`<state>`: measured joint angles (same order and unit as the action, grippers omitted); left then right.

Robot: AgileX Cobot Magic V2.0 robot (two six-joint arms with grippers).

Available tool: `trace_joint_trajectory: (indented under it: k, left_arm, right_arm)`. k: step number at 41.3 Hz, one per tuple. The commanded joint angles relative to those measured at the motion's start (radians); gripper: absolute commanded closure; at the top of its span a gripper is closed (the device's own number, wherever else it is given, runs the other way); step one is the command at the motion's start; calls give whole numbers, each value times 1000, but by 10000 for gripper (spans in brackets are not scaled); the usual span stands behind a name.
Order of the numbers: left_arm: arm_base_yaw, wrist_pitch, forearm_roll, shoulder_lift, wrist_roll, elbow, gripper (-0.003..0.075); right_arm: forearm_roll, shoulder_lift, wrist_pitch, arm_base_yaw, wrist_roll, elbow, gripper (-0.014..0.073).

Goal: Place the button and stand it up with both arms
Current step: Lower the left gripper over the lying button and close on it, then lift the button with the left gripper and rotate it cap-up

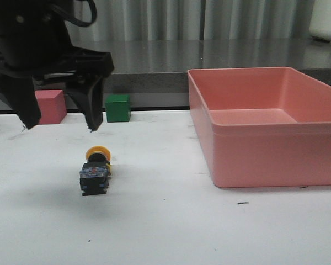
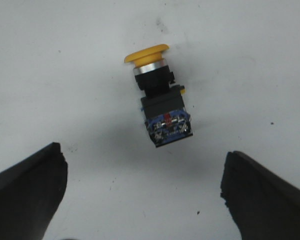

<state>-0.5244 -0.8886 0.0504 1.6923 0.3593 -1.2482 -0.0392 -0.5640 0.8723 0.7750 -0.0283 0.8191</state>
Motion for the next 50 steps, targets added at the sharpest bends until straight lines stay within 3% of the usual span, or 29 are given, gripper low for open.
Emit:
trace_joint_trajectory:
  k: [1, 12, 28, 40, 50]
  left_arm:
    - [-5, 17, 6, 21, 65, -69, 122]
    - [-5, 13, 41, 185, 181, -177, 122]
    - [-3, 2, 45, 318, 208, -272, 127]
    - [-3, -4, 45, 321, 212, -272, 302]
    - [16, -4, 25, 321, 212, -272, 302]
  right_arm:
    - [-1, -1, -61, -5, 6, 23, 85]
    - [-1, -1, -61, -5, 6, 23, 85]
    - [-1, -1, -61, -5, 6, 23, 85]
    - [-1, -1, -61, -5, 6, 23, 85]
    - [-1, -1, -61, -5, 6, 23, 85]
